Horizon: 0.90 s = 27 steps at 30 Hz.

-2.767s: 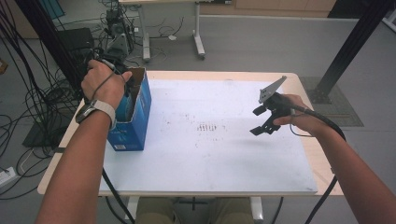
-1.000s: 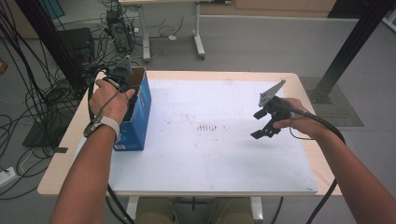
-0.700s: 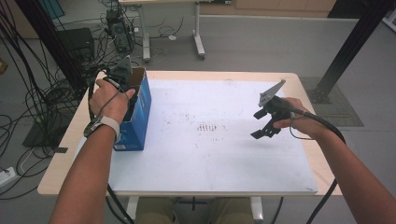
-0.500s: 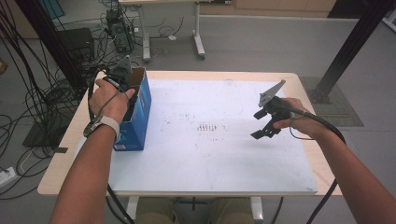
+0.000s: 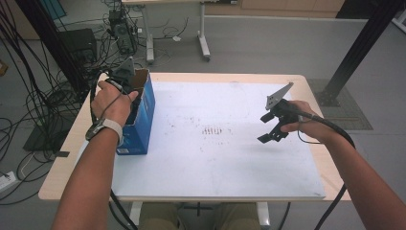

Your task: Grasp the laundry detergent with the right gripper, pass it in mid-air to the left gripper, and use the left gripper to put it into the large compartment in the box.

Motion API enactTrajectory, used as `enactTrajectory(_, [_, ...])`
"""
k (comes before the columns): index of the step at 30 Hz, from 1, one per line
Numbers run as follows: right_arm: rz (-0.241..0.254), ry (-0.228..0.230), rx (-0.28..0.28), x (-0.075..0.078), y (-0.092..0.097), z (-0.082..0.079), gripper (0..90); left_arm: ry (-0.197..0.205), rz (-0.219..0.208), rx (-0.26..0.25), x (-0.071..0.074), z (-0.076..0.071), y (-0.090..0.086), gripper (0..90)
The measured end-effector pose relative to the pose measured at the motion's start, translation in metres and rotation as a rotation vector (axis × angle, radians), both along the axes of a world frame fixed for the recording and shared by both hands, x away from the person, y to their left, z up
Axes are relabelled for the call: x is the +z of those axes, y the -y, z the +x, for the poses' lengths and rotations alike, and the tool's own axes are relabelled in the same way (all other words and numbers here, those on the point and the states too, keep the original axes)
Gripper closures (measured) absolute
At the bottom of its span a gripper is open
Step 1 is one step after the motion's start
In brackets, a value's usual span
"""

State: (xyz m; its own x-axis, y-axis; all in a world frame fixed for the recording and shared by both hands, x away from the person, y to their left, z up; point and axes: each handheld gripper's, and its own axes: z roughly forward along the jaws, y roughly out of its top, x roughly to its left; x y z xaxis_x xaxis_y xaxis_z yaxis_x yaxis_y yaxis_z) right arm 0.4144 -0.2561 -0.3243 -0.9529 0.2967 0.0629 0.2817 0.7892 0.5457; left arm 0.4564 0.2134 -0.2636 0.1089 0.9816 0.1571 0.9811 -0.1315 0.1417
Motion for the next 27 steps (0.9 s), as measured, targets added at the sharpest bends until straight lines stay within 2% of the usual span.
enactTrajectory(27, [-0.002, 0.000, 0.003, -0.0006, -0.0007, -0.0001, 12.5, 0.003, -0.002, -0.001, 0.0027, -0.0007, -0.0026, 37.4])
